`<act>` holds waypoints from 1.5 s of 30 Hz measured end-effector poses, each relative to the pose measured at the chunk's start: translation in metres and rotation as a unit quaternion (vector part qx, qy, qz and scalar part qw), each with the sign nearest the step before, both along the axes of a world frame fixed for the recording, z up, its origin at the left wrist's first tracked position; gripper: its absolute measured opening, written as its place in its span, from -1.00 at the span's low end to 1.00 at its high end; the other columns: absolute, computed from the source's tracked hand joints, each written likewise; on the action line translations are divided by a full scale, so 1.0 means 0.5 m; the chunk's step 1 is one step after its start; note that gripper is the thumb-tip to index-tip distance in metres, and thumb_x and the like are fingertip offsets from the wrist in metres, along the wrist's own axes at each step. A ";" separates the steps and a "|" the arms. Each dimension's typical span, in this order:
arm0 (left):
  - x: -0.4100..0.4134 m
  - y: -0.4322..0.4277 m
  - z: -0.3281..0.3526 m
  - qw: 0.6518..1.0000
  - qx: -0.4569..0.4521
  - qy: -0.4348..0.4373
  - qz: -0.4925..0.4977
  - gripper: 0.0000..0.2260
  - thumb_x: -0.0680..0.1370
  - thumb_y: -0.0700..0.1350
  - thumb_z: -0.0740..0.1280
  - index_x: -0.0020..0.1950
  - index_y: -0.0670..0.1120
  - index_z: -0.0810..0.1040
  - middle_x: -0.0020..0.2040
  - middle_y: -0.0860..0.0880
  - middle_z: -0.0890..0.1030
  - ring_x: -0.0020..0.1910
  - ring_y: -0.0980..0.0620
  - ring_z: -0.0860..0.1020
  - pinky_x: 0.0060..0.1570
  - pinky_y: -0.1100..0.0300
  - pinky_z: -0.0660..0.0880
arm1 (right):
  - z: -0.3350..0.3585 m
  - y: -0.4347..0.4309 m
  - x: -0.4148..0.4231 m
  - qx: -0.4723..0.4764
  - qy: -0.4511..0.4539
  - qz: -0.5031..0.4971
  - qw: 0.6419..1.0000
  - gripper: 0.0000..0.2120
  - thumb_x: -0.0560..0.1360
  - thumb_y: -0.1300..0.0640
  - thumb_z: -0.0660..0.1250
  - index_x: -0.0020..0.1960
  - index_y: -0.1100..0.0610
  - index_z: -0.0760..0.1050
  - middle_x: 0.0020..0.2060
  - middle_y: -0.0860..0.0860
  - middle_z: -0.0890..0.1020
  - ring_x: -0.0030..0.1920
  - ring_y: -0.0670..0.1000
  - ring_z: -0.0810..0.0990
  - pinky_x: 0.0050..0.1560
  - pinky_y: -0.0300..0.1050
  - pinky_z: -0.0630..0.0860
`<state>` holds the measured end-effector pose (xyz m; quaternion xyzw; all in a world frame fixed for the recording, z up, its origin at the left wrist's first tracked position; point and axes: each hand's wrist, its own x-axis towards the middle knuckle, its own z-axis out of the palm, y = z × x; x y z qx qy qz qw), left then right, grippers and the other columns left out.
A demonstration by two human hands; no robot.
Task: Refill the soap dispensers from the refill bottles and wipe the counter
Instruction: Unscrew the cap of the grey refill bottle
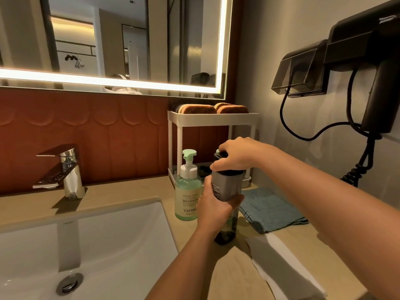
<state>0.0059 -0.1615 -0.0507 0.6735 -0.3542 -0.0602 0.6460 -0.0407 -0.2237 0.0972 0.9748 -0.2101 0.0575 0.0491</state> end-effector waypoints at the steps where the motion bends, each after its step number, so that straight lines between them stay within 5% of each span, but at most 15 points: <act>1: 0.000 -0.001 -0.001 1.000 0.001 -0.001 0.000 -0.27 0.30 0.07 0.53 0.34 0.16 0.20 0.08 0.18 0.42 0.10 0.07 0.44 0.19 0.05 0.45 | 0.000 0.000 -0.001 0.000 -0.002 0.002 1.000 -0.35 0.47 -0.27 0.20 0.43 0.07 0.26 0.26 0.08 0.47 0.22 0.11 0.47 0.07 -0.09 0.51; 9: 0.000 -0.007 -0.007 1.000 -0.011 -0.001 0.005 -0.26 0.29 0.08 0.53 0.35 0.15 0.21 0.20 0.09 0.48 0.15 0.02 0.47 0.18 -0.01 0.48 | -0.004 -0.005 -0.007 0.028 -0.022 0.012 0.999 -0.38 0.46 -0.25 0.23 0.41 0.05 0.29 0.26 0.08 0.48 0.21 0.12 0.48 0.05 -0.09 0.51; 17: 0.026 0.009 -0.011 0.997 -0.006 0.004 -0.076 -0.38 0.35 -0.08 0.51 0.22 0.25 0.22 0.08 0.19 0.44 0.08 0.11 0.46 -0.11 0.35 0.45 | -0.010 -0.017 -0.032 0.136 0.003 0.081 0.987 -0.56 0.48 -0.16 0.27 0.33 -0.15 0.28 0.09 -0.05 0.42 0.09 0.03 0.44 0.02 -0.11 0.47; 20: 0.026 0.014 -0.004 0.996 -0.005 0.017 -0.091 -0.37 0.39 -0.08 0.48 0.23 0.24 0.14 0.04 0.29 0.37 0.08 0.18 0.43 -0.13 0.43 0.40 | 0.013 -0.019 -0.023 0.180 0.061 0.094 0.977 -0.50 0.51 -0.02 0.30 0.39 -0.19 0.22 0.28 -0.01 0.33 0.31 0.10 0.34 0.19 -0.04 0.44; 22: 0.024 0.019 0.001 0.995 0.001 0.019 -0.101 -0.29 0.40 -0.03 0.47 0.38 0.17 0.08 0.11 0.32 0.29 0.16 0.23 0.33 0.05 0.42 0.34 | 0.032 -0.015 -0.018 0.184 0.111 0.073 0.974 -0.33 0.49 0.03 0.35 0.46 -0.23 0.07 0.42 -0.01 0.19 0.41 0.13 0.22 0.33 0.05 0.36; 24: 0.025 0.018 -0.002 0.994 0.009 0.021 -0.103 -0.24 0.37 0.02 0.48 0.42 0.17 0.09 0.25 0.28 0.29 0.29 0.14 0.31 0.17 0.32 0.35 | 0.038 -0.012 -0.012 0.197 0.121 0.032 0.972 -0.21 0.44 -0.15 0.35 0.49 -0.23 -0.08 0.50 -0.03 0.07 0.47 0.14 0.13 0.38 0.13 0.29; 27: 0.028 0.011 -0.007 0.994 0.000 0.031 -0.102 -0.30 0.32 -0.05 0.54 0.29 0.25 0.21 0.16 0.23 0.44 0.22 0.09 0.43 -0.01 0.35 0.44 | 0.031 0.011 -0.001 0.100 0.095 -0.033 0.990 -0.18 0.40 -0.42 0.10 0.52 -0.05 0.00 0.50 0.02 0.15 0.47 0.14 0.16 0.38 0.10 0.23; 30: 0.028 0.017 -0.006 0.994 -0.002 0.043 -0.103 -0.29 0.31 -0.07 0.54 0.31 0.20 0.20 0.10 0.22 0.45 0.10 0.15 0.45 -0.02 0.35 0.43 | 0.026 0.042 0.007 -0.038 0.071 -0.077 0.994 -0.16 0.38 -0.48 0.04 0.42 0.10 0.29 0.31 0.08 0.45 0.29 0.15 0.43 0.13 -0.02 0.45; 33: 0.027 0.028 -0.001 0.994 -0.002 0.035 -0.101 -0.34 0.32 -0.05 0.54 0.23 0.25 0.20 0.04 0.29 0.43 0.05 0.20 0.45 -0.04 0.34 0.41 | 0.036 0.053 0.017 -0.022 0.086 -0.061 0.994 -0.31 0.44 -0.34 0.18 0.38 0.12 0.33 0.23 0.09 0.48 0.20 0.12 0.48 0.00 -0.11 0.45; 36: 0.029 0.041 0.000 0.995 0.013 0.037 -0.094 -0.32 0.31 0.02 0.53 0.28 0.23 0.20 0.13 0.18 0.45 0.14 0.09 0.44 0.17 0.09 0.46 | 0.066 0.059 0.018 0.081 0.151 -0.030 0.985 -0.47 0.49 -0.05 0.32 0.41 -0.03 0.26 0.33 0.09 0.38 0.23 0.14 0.43 0.04 -0.07 0.53; 38: 0.029 0.048 -0.004 0.995 0.019 0.030 -0.096 -0.20 0.26 0.15 0.52 0.38 0.18 0.16 0.27 0.09 0.43 0.25 0.00 0.42 0.25 -0.05 0.43 | 0.079 0.064 0.016 0.122 0.175 -0.028 0.977 -0.28 0.48 0.15 0.37 0.48 -0.14 0.06 0.45 0.09 0.21 0.35 0.20 0.33 0.13 0.02 0.51; 41: 0.030 0.048 -0.001 0.995 0.022 0.037 -0.090 -0.18 0.27 0.14 0.52 0.40 0.18 0.14 0.30 0.07 0.42 0.28 -0.03 0.41 0.25 -0.11 0.43 | 0.079 0.075 0.017 0.103 0.175 -0.063 0.977 -0.11 0.42 -0.13 0.37 0.51 -0.12 -0.16 0.52 0.05 0.05 0.45 0.21 0.19 0.20 0.08 0.45; 45: 0.027 0.045 0.004 0.994 0.017 0.065 -0.084 -0.28 0.33 -0.04 0.53 0.33 0.19 0.18 0.10 0.14 0.45 0.20 -0.05 0.46 0.17 -0.09 0.50 | 0.059 0.084 0.023 0.108 0.133 -0.121 0.978 -0.18 0.41 -0.39 0.16 0.48 0.10 0.13 0.38 0.09 0.33 0.22 0.13 0.41 0.11 -0.05 0.42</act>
